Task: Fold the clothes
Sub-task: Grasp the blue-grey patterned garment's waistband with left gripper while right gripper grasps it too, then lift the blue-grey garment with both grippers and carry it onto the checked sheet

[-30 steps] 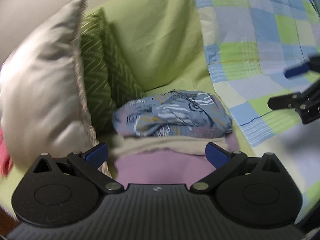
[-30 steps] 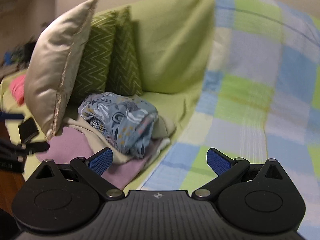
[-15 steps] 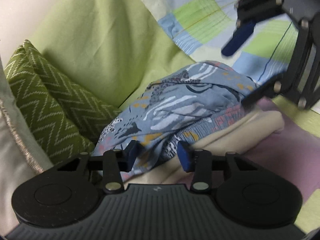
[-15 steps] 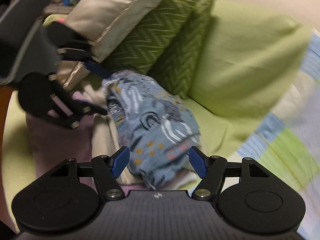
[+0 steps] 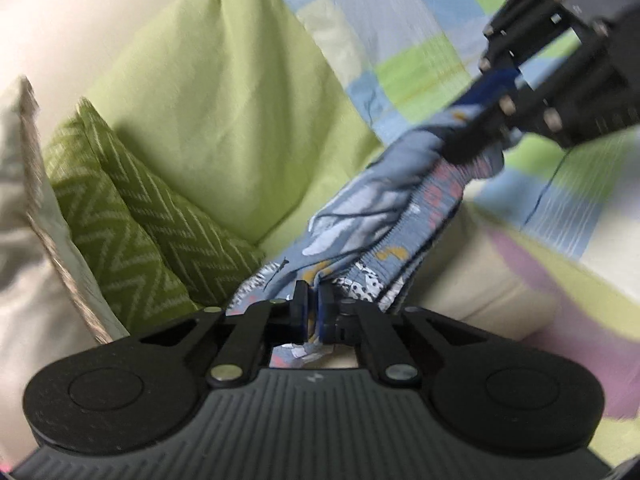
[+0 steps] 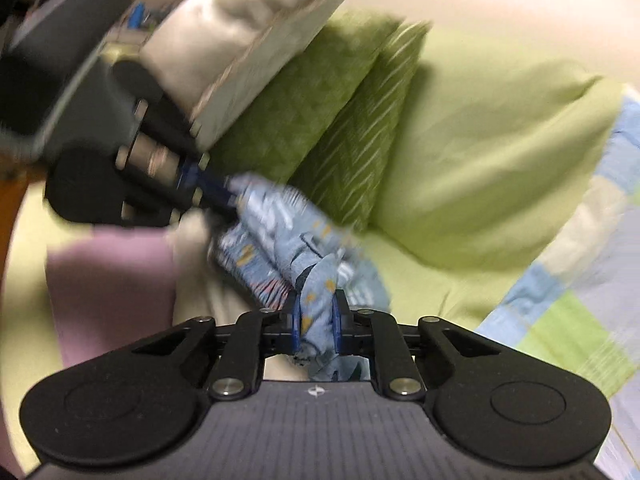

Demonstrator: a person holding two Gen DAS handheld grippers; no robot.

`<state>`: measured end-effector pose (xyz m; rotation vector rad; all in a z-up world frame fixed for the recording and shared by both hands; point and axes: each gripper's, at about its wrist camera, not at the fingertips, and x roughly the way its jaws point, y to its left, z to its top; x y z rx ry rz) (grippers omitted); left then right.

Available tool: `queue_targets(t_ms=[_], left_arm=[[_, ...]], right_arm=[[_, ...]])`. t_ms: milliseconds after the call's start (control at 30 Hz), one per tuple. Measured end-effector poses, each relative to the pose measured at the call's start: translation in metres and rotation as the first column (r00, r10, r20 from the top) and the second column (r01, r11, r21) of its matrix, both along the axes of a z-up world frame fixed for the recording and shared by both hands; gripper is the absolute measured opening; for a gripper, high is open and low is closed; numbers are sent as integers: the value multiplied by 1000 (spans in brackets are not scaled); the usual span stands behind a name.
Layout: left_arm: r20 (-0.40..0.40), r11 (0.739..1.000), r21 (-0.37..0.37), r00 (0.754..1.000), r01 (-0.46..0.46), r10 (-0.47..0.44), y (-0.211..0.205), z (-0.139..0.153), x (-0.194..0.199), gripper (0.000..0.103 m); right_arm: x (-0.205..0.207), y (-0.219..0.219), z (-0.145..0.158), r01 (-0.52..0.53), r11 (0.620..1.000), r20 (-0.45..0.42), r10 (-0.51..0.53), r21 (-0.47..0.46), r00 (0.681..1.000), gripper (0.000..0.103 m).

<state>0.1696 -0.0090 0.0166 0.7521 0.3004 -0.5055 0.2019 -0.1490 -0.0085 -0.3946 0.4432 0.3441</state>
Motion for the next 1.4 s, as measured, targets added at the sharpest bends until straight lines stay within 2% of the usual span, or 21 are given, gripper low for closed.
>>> queue_targets(t_ms=[167,233,367,500,600,633,800,900,967,1067,1100,1133,1167,1200,1233,1300,1400], left_arm=[[18,996,-88,999,34,-32,-6,34,-31,2],[19,993,-99,998,59,-57,-11,41,-43,2],[-4,990,-98,994,106,-107,-22,47,-67,2],[-40,985,-89,988,147,-151,-34,38,-83,3],[-71,981,-87,981,175,-182,-47,26,-95,12],[-81,978,-86,977,189,-196,-51,22,-99,20],[-113,956,-63,950,286,-291,-77,3,-122,27],[-131,936,-51,927,347,-351,-93,-9,-136,33],[-138,924,-37,914,381,-382,-106,-19,-143,39],[-133,913,-28,903,408,-408,-123,-30,-144,56],[-117,911,-15,904,412,-411,-130,-36,-145,70],[-97,907,0,903,420,-418,-137,-41,-146,72],[-89,901,6,897,435,-432,-143,-44,-149,72],[-103,894,-2,889,448,-446,-148,-45,-150,64],[-118,887,-11,881,461,-459,-152,-45,-150,38],[-144,878,-23,867,478,-476,-160,-44,-149,15],[-152,853,-56,839,520,-522,-164,-29,-161,10]], right_arm=[[-20,-22,58,38,993,41,-43,110,998,9],[-32,-33,76,51,988,50,-59,148,997,9],[-59,-54,96,93,970,24,-101,225,995,9],[-80,-73,95,139,946,-51,-130,292,990,9],[-96,-88,88,193,924,-123,-160,332,979,9],[-100,-93,84,215,913,-148,-173,346,974,9],[-121,-109,58,299,914,-207,-248,275,946,9],[-134,-125,45,360,890,-243,-297,281,923,9],[-144,-140,38,411,857,-270,-336,311,903,9],[-154,-156,28,455,827,-310,-360,330,880,8],[-157,-161,26,464,819,-317,-365,337,875,8],[-160,-165,24,474,810,-325,-370,346,870,8],[-164,-170,24,483,794,-335,-371,369,866,8],[-168,-174,24,490,782,-342,-372,385,863,8],[-174,-177,26,494,775,-345,-373,394,861,8],[-185,-180,31,491,776,-344,-371,395,863,8],[-206,-182,41,495,784,-329,-386,374,862,8]])
